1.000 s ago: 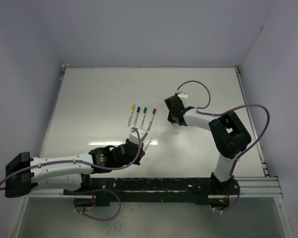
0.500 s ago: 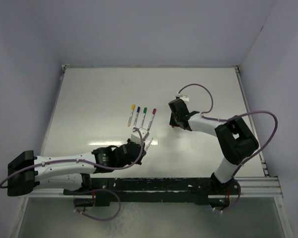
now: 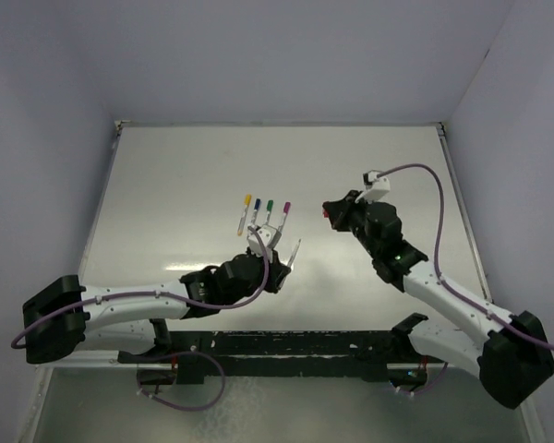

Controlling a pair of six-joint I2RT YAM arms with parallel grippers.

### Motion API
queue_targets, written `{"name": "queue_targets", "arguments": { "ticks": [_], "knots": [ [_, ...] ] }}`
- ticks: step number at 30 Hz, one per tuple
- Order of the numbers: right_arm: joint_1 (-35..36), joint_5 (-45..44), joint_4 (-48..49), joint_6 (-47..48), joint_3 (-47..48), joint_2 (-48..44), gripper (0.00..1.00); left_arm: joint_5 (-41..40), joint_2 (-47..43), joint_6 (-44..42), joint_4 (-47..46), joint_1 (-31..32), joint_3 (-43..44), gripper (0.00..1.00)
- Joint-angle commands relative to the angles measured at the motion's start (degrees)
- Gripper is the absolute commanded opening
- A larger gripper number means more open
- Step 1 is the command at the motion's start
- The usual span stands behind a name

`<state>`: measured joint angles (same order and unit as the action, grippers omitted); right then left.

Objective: Insert the pens into the pen caps

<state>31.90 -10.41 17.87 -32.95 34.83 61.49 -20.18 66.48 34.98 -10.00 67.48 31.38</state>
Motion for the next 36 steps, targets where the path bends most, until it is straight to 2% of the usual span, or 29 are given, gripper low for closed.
{"name": "queue_targets", "arguments": {
  "ticks": [1, 6, 11, 15, 36],
  "knots": [
    [0.17, 4.88, 13.81, -0.95, -6.07, -8.34, 0.00, 2.99, 0.65, 0.62, -19.05, -1.37, -2.65, 0.00],
    [0.15, 8.52, 30.10, -3.76, -13.37, -12.27, 0.00, 4.93, 3.49, -1.88, -28.61, -1.65, -2.50, 0.00],
    [0.14, 10.44, 47.55, -7.13, -18.55, -10.18, 0.00, 6.32, 5.59, -2.03, -35.26, -1.74, -2.76, 0.00],
    [0.10, 12.09, 55.34, -8.58, -19.87, -8.01, 0.00, 7.30, 6.08, -2.29, -37.36, -1.78, -2.72, 0.00],
    [0.18, 10.79, 62.79, -9.59, -22.81, -9.12, 0.00, 7.53, 6.08, -2.64, -40.69, -1.83, -3.93, 0.00]
  ]
}}
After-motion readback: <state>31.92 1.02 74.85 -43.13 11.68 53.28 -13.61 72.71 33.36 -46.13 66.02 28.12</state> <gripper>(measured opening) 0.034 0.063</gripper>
